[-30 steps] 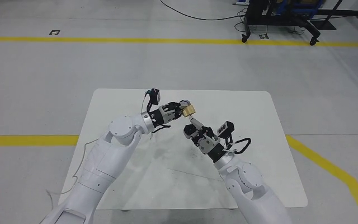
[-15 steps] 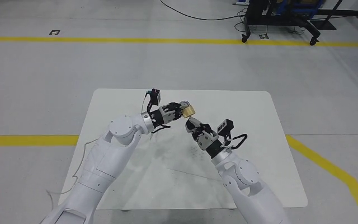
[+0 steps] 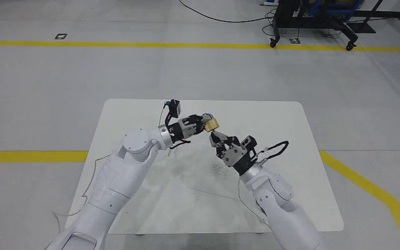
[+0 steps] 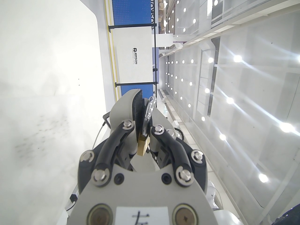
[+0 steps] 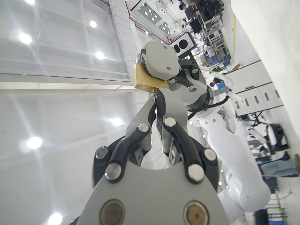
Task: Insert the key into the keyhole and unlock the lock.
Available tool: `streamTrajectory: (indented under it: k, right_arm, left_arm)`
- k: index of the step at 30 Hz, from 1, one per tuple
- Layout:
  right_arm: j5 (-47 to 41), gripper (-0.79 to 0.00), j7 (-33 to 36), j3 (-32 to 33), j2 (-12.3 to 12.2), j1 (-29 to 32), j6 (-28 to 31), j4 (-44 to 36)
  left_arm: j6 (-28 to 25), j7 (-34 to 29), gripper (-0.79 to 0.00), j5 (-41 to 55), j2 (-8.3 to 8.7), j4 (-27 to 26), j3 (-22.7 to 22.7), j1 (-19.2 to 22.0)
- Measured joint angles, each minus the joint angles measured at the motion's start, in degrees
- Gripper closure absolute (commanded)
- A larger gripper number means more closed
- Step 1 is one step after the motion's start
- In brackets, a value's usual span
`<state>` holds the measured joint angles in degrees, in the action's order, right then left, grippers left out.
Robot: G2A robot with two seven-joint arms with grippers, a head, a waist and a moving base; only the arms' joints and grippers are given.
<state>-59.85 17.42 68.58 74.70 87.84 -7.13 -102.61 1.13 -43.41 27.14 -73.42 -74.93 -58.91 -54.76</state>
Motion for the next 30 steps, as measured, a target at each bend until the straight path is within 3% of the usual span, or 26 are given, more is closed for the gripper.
streamTrajectory:
  k: [14,17,20,21,23,26,27,30]
  right_arm:
    - [-27.72,0.000,10.86,6.69,-0.79,-1.31,-23.56,3.80]
    - [-29.10,0.000,10.39,7.46,-0.94,-1.81,-25.10,4.32]
    - [-26.18,0.000,9.38,8.02,-1.08,-1.69,-22.32,3.21]
    - [-23.70,-0.151,9.18,8.08,-1.15,-1.34,-20.23,2.35]
    - [-15.90,-0.376,9.15,7.70,-1.28,0.29,-13.89,0.00]
    - [-0.99,-0.776,6.94,6.90,-1.39,3.23,-0.33,-3.27]
    - [6.20,-0.785,5.40,6.06,-1.37,4.50,5.71,-4.17]
    - [18.74,-0.785,1.97,4.61,-1.26,6.30,15.54,-5.05]
  left_arm:
    - [-1.05,-0.14,0.000,-0.54,-0.20,0.25,-0.09,0.05]
    - [-1.17,-0.30,0.000,-0.62,-0.25,0.29,-0.07,0.07]
    - [-1.29,-0.25,0.000,-0.70,-0.28,0.36,-0.13,0.07]
    - [-1.35,-0.12,0.000,-0.73,-0.29,0.39,-0.18,0.07]
    - [-1.43,0.42,0.000,-0.81,-0.33,0.43,-0.30,0.01]
    - [-1.35,1.23,0.000,-0.80,-0.37,0.52,-0.54,-0.03]
    - [-1.35,1.39,0.000,-0.75,-0.39,0.53,-0.59,-0.03]
    - [-1.47,1.55,0.000,-0.70,-0.45,0.46,-0.62,-0.09]
